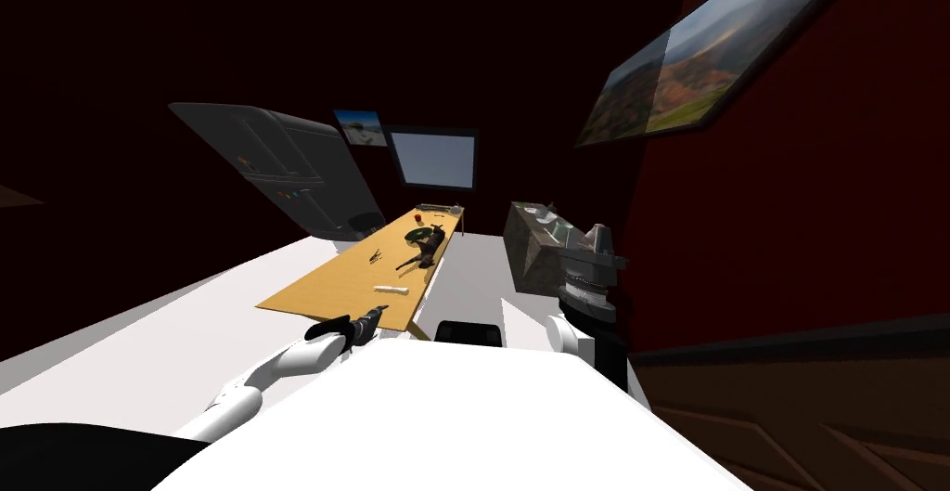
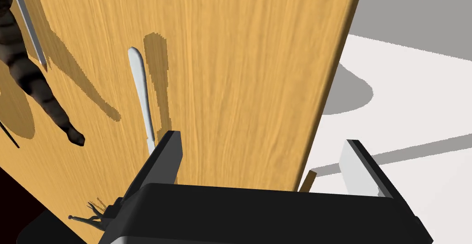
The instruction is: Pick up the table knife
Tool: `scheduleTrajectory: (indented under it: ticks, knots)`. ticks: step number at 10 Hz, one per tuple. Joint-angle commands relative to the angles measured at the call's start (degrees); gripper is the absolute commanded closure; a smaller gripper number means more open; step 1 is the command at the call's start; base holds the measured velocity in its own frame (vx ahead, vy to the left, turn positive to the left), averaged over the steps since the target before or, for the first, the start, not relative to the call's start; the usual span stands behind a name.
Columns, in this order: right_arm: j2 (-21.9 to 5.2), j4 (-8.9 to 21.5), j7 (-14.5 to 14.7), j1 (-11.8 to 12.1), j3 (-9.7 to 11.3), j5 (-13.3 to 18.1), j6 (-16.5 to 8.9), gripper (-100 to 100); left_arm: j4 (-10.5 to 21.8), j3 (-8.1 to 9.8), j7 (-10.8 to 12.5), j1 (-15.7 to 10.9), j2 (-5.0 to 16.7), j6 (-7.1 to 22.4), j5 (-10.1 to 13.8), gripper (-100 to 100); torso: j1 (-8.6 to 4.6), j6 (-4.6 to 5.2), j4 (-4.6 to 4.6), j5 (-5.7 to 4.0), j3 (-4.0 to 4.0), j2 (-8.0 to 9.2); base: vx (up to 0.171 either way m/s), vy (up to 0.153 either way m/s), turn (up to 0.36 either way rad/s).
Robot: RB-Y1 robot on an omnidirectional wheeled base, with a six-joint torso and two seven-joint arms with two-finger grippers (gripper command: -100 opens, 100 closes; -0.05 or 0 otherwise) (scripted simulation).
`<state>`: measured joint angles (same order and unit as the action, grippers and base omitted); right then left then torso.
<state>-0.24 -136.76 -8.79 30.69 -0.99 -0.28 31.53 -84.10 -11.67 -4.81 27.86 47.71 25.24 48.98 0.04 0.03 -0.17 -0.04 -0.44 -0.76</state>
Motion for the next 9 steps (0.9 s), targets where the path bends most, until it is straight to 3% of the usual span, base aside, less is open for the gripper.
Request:
scheduleTrajectory:
  ticks: [1, 4, 7, 9]
  knots:
    - [0.0, 0.0, 0.0, 0.0, 0.0, 0.0, 0.0, 0, 2.31, -0.77, -1.23, -1.19, 0.85, 0.91, 1.89, -100, 0.0, 0.0, 0.0, 0.0, 0.0, 0.0, 0.143, -0.012, -0.011]
    - [0.0, 0.0, 0.0, 0.01, 0.0, 0.0, 0.0, 0, 8.17, -2.02, -5.1, -2.89, 4.14, 6.07, 7.01, -100, -0.06, 0.03, -0.07, -0.01, -0.19, -0.35, 0.244, -0.028, -0.034]
    - [0.0, 0.0, 0.0, 0.0, 0.0, 0.0, 0.0, 0, 9.87, -2.47, -6.25, -3.39, 4.94, 7.85, 8.44, -100, 0.13, 0.01, -0.03, 0.04, -0.05, -0.07, 0.154, 0.02, -0.026]
    - [0.0, 0.0, 0.0, 0.0, 0.0, 0.0, 0.0, 0, 12.82, -3.4, -8.26, -4.2, 6.15, 10.31, 10.83, -100, 0.13, 0.0, 0.02, 0.04, 0.05, 0.09, 0.166, 0.031, -0.038]
